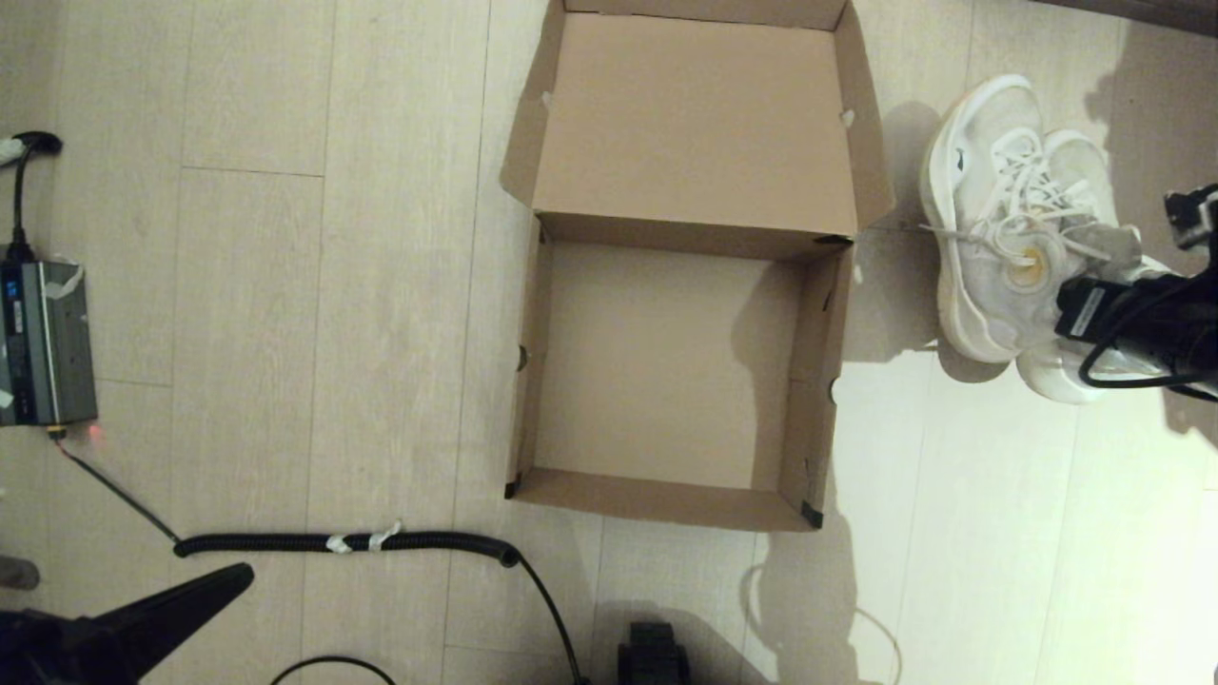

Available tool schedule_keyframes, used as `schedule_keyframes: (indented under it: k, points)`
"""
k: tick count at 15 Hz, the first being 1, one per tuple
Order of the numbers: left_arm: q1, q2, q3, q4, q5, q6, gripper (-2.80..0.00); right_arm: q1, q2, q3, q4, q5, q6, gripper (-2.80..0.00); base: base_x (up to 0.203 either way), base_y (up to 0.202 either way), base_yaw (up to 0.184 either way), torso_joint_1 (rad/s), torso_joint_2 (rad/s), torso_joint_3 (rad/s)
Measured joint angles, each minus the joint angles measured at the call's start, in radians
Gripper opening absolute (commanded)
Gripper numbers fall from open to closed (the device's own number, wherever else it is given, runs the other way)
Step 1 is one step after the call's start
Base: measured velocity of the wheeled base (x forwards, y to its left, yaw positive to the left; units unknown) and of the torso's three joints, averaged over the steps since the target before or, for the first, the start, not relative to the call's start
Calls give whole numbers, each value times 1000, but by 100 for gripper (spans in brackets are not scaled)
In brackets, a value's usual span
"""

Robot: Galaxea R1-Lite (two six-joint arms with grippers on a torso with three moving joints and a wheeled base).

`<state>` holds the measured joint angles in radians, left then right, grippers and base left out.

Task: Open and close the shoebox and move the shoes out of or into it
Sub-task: Put the shoes into the shoe box

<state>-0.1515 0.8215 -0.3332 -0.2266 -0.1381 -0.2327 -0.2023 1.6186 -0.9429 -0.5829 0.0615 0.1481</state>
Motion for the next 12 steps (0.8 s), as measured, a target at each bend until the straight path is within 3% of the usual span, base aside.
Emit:
schedule_keyframes:
  k: [4,7,12]
  points:
    - [0,15,-34,4,4,2,-280,1,-200,-173,371,11,44,-280,0,0,0,0,0,0]
    - [0,76,-40,-1,2,1,-280,24,-304,-249,527,89,83,-280,0,0,0,0,0,0]
    - [-35,243,-52,-77,14,2,-280,290,-415,-275,659,98,127,-280,0,0,0,0,0,0]
